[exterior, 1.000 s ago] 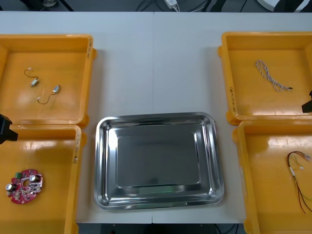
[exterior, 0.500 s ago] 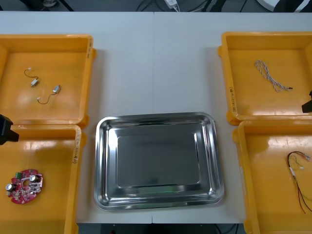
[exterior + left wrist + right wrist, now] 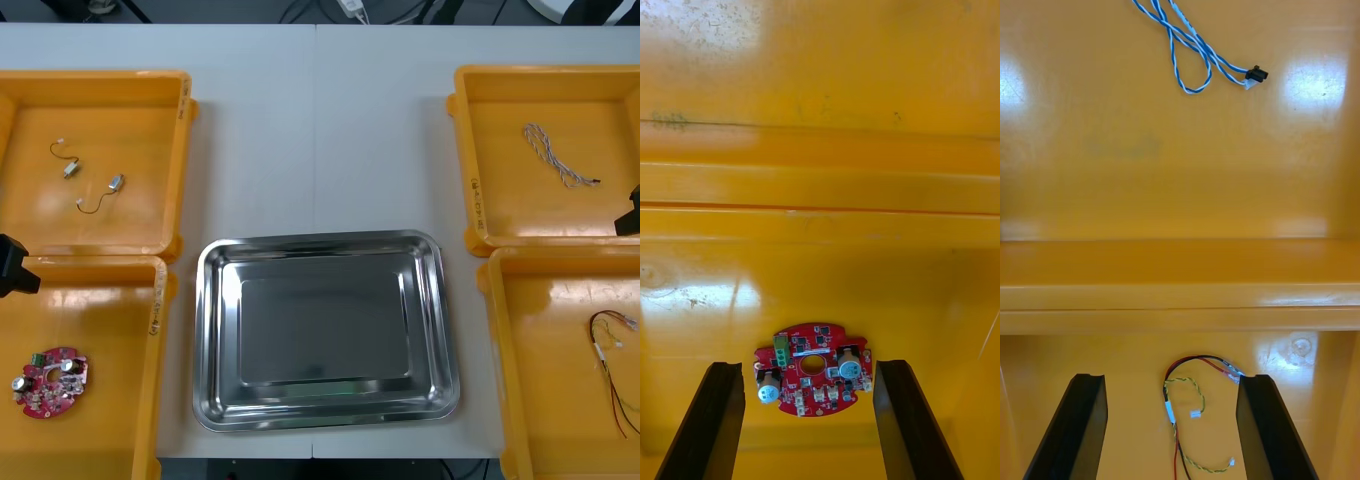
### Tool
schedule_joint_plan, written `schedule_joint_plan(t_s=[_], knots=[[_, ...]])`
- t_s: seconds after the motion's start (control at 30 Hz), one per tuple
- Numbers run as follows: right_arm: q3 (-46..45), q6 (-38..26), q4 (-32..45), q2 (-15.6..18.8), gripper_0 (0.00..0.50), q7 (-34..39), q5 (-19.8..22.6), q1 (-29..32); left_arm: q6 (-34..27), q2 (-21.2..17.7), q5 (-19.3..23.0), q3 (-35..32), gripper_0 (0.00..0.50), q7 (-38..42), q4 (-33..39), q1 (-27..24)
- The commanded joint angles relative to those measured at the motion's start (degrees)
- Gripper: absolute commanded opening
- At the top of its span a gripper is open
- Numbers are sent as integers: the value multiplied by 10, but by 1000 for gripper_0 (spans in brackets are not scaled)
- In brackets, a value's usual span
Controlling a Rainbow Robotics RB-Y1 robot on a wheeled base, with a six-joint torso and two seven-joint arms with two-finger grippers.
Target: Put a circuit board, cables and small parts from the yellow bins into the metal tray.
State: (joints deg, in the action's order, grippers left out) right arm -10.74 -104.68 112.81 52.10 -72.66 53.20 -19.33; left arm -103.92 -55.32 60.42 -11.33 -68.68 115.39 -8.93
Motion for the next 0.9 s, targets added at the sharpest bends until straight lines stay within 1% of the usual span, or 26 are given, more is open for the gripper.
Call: schedule_joint_plan(t_s=[0.03,0.13,0.3,0.57,0.73,0.9], knots=[[4,-2,4,19,500,-20,8,11,-5,-20,10,-16,500,-43,5,-6],[5,2,7,19,500,-22,10,23,-1,-23,10,-21,500,-42,11,8],[5,25,22,19,500,-28,13,53,35,-26,0,-26,500,-43,37,44],[4,56,57,19,500,-31,4,101,83,-25,-10,-35,500,-49,59,96],[4,93,86,19,500,-31,-4,147,130,-25,-19,-37,500,-57,70,139],[4,134,113,19,500,-31,-23,198,180,-24,-26,-37,500,-66,73,179]])
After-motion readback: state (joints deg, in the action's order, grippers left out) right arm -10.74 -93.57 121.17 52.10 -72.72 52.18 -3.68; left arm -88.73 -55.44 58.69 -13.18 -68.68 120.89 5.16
